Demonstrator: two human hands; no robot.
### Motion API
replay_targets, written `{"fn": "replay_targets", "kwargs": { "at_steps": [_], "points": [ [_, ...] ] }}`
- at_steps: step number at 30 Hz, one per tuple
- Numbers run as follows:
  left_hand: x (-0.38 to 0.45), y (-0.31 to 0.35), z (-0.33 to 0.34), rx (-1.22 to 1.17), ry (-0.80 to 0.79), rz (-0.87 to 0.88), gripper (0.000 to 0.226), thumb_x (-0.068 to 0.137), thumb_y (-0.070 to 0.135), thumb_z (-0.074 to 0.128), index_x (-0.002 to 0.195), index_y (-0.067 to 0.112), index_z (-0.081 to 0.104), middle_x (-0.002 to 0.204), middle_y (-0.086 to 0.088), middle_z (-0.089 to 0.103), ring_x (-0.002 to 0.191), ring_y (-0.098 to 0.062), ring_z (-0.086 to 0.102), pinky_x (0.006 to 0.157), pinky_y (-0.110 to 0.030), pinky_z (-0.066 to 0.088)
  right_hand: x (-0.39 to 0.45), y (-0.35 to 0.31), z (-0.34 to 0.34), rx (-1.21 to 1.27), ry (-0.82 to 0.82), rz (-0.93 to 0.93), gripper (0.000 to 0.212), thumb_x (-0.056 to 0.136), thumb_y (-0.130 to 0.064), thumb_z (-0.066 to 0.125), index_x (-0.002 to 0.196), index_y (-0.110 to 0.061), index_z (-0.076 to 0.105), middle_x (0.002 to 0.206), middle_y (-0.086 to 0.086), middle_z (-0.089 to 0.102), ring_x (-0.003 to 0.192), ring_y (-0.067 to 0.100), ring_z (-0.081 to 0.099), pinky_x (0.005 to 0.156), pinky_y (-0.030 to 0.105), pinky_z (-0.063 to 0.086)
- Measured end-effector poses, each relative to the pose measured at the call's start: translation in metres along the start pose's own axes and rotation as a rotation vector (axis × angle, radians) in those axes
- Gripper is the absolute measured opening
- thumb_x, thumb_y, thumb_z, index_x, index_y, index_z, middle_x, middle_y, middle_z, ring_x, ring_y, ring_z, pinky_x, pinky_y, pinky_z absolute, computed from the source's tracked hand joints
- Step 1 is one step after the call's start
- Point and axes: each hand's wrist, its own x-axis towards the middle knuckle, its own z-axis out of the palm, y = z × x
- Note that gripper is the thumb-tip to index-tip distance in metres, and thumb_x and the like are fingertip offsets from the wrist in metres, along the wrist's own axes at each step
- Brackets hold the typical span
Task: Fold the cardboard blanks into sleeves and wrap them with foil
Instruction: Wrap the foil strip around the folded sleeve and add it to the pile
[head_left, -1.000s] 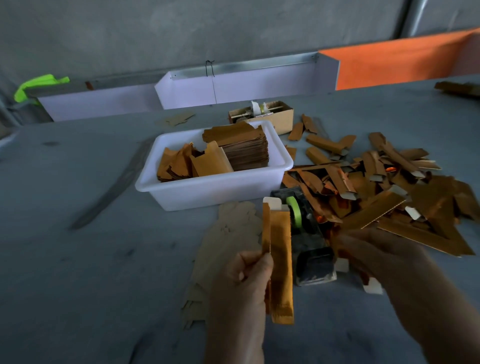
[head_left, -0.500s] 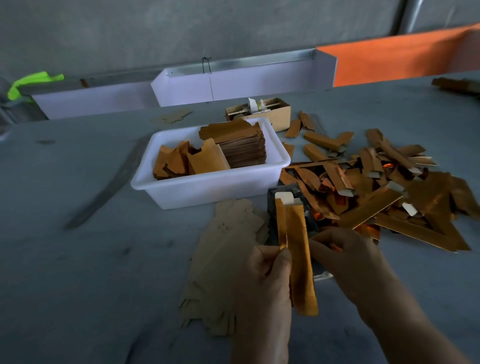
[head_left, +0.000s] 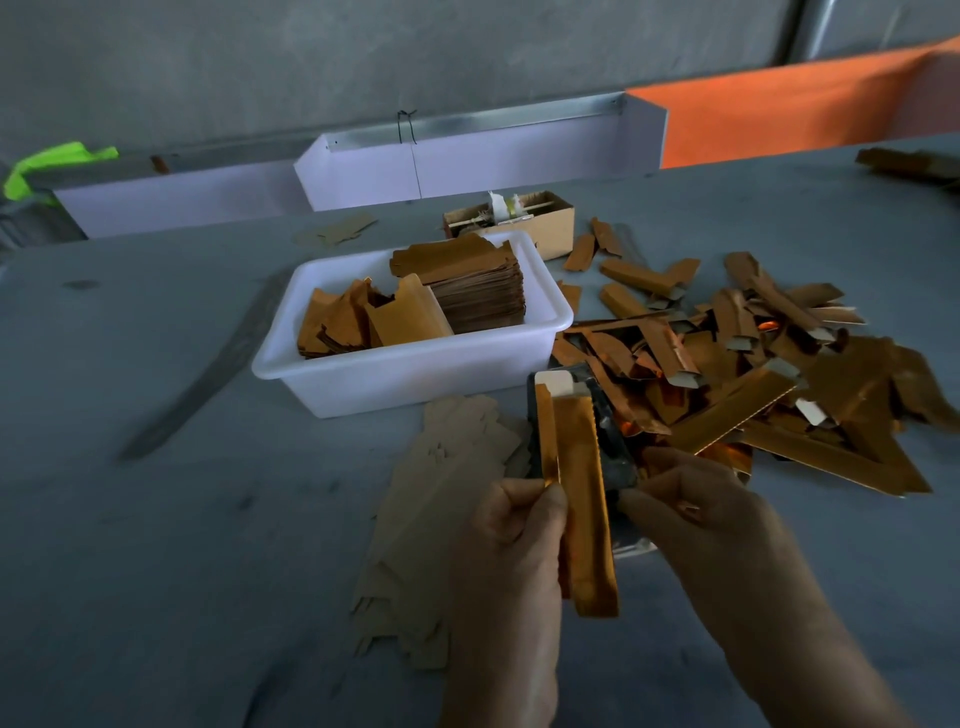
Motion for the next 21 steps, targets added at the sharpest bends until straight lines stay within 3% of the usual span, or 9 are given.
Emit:
{"fn": "replay_targets", "kwargs": {
  "at_steps": [5, 11, 13, 16, 19, 21],
  "points": [
    [0.001, 0.001, 0.004, 0.050, -0.087, -0.002, 0.018, 0.090, 0.020, 0.061, 0.073, 0.015, 0.062, 0.056, 0.002, 0.056, 0.049, -0.007, 0.051, 0.044, -0.016, 0.040, -0.004, 0.004, 0.006, -0.078, 0.045, -0.021, 0.013, 0.080, -0.023, 0.068, 0.068, -0.021, 0.065, 0.121, -0.008, 0.053, 0.110, 0.017, 0.052, 0.092, 0.044, 0.047],
    [0.005, 0.001, 0.002, 0.200, -0.146, 0.010, 0.016, 0.091, 0.025, 0.059, 0.076, 0.021, 0.062, 0.058, 0.005, 0.060, 0.053, -0.003, 0.053, 0.049, -0.014, 0.044, -0.010, 0.010, 0.015, -0.060, 0.153, -0.080, 0.013, 0.080, -0.015, 0.068, 0.068, -0.018, 0.064, 0.118, -0.001, 0.057, 0.105, 0.019, 0.054, 0.086, 0.041, 0.049],
    [0.006, 0.001, 0.003, 0.249, -0.132, 0.023, 0.016, 0.090, 0.028, 0.060, 0.075, 0.023, 0.063, 0.061, 0.004, 0.062, 0.055, -0.006, 0.055, 0.052, -0.019, 0.045, -0.011, 0.007, 0.015, -0.185, 0.188, -0.147, 0.009, 0.080, -0.015, 0.069, 0.072, -0.015, 0.067, 0.118, 0.000, 0.057, 0.105, 0.020, 0.053, 0.082, 0.037, 0.048],
    [0.007, 0.001, 0.004, 0.310, -0.106, 0.043, 0.016, 0.089, 0.032, 0.061, 0.075, 0.027, 0.063, 0.061, 0.005, 0.063, 0.054, -0.006, 0.057, 0.054, -0.025, 0.048, -0.009, 0.005, 0.014, -0.415, 0.213, -0.269, 0.005, 0.079, -0.012, 0.070, 0.082, -0.009, 0.071, 0.110, 0.005, 0.061, 0.105, 0.027, 0.052, 0.082, 0.047, 0.048],
    [0.008, 0.005, 0.005, 0.315, -0.110, 0.032, 0.015, 0.088, 0.033, 0.062, 0.074, 0.028, 0.064, 0.063, 0.005, 0.063, 0.057, -0.008, 0.057, 0.057, -0.028, 0.049, -0.012, 0.000, 0.002, -0.354, 0.198, -0.318, 0.004, 0.081, -0.009, 0.066, 0.079, -0.013, 0.067, 0.096, 0.001, 0.058, 0.086, 0.021, 0.056, 0.068, 0.035, 0.049],
    [0.007, 0.006, 0.003, 0.295, -0.123, 0.020, 0.014, 0.087, 0.031, 0.063, 0.074, 0.027, 0.066, 0.065, 0.001, 0.064, 0.059, -0.010, 0.057, 0.057, -0.028, 0.046, -0.009, -0.002, -0.014, -0.169, 0.153, -0.266, 0.011, 0.084, -0.016, 0.061, 0.075, -0.022, 0.063, 0.083, -0.004, 0.058, 0.071, 0.013, 0.055, 0.058, 0.026, 0.043]
  ]
}}
